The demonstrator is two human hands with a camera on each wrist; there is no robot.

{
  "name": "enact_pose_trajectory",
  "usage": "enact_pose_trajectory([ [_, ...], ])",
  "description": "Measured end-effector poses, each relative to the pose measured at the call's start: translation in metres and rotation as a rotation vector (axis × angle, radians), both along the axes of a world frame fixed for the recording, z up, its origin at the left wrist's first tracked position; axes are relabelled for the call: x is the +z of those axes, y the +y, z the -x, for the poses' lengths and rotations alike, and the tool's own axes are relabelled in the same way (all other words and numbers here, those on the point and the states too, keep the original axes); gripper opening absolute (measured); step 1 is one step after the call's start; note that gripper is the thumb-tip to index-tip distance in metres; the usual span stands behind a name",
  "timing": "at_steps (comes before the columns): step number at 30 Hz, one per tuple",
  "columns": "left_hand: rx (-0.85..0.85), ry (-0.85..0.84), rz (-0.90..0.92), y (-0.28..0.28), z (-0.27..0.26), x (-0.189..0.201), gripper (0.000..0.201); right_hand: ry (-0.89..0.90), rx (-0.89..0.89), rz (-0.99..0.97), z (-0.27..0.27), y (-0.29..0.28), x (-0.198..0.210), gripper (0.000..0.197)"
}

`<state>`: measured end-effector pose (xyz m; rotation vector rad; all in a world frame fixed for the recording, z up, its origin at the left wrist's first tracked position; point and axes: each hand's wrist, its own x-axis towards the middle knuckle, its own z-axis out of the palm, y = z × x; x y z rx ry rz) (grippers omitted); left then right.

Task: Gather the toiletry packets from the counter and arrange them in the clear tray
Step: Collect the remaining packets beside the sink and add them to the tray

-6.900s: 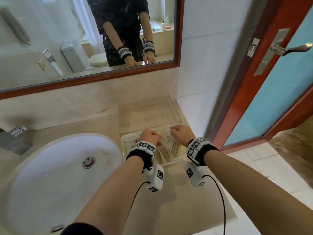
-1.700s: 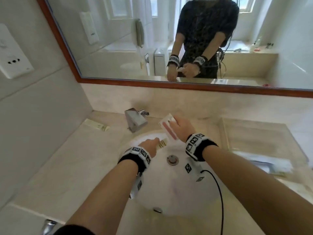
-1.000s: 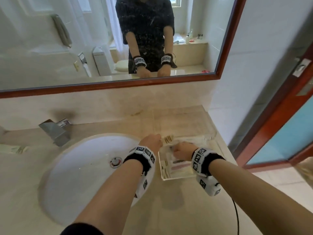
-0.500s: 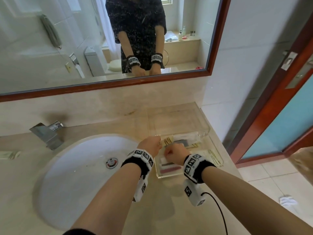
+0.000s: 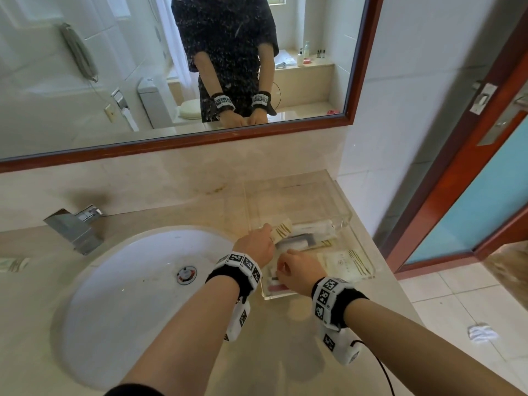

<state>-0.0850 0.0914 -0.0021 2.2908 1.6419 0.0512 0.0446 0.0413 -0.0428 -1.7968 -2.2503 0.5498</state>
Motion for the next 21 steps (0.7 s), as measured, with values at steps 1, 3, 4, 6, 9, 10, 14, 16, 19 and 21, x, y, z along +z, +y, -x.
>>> enact_pose_trajectory([
  [1, -0.008, -0.002, -0.002, -0.001, -0.001, 0.001, 0.024, 0.010, 0.000, -0.001, 0.000, 0.001, -0.001, 0.019],
  [3, -0.015, -0.001, -0.001, -0.001, -0.003, 0.002, 0.022, 0.016, 0.006, 0.013, -0.001, 0.003, 0.001, 0.019],
  [4, -0.020, 0.002, -0.002, -0.001, -0.004, 0.003, 0.021, 0.023, 0.005, 0.017, -0.002, 0.004, 0.003, 0.019],
  [6, -0.040, 0.026, -0.014, 0.000, -0.006, 0.004, 0.021, 0.057, -0.048, -0.030, -0.006, 0.007, 0.008, 0.019],
  [9, -0.063, 0.064, -0.041, 0.003, -0.006, 0.005, 0.022, 0.156, -0.180, -0.279, -0.015, 0.014, 0.016, 0.012],
  [10, -0.068, 0.064, -0.038, 0.006, -0.005, 0.005, 0.022, 0.153, -0.189, -0.362, -0.019, 0.018, 0.019, 0.012],
  [14, -0.100, 0.001, -0.019, 0.011, -0.009, 0.006, 0.023, -0.046, -0.040, -0.360, -0.030, 0.032, 0.030, 0.037],
  [16, -0.116, -0.025, -0.041, 0.011, -0.016, 0.010, 0.021, -0.150, 0.045, -0.251, -0.034, 0.040, 0.032, 0.032],
  [19, -0.059, -0.040, -0.023, 0.015, -0.018, 0.011, 0.017, -0.147, -0.005, -0.164, -0.043, 0.048, 0.031, 0.030],
  [21, -0.007, -0.047, 0.005, 0.020, -0.013, 0.009, 0.021, -0.124, -0.073, -0.126, -0.049, 0.052, 0.028, 0.029],
])
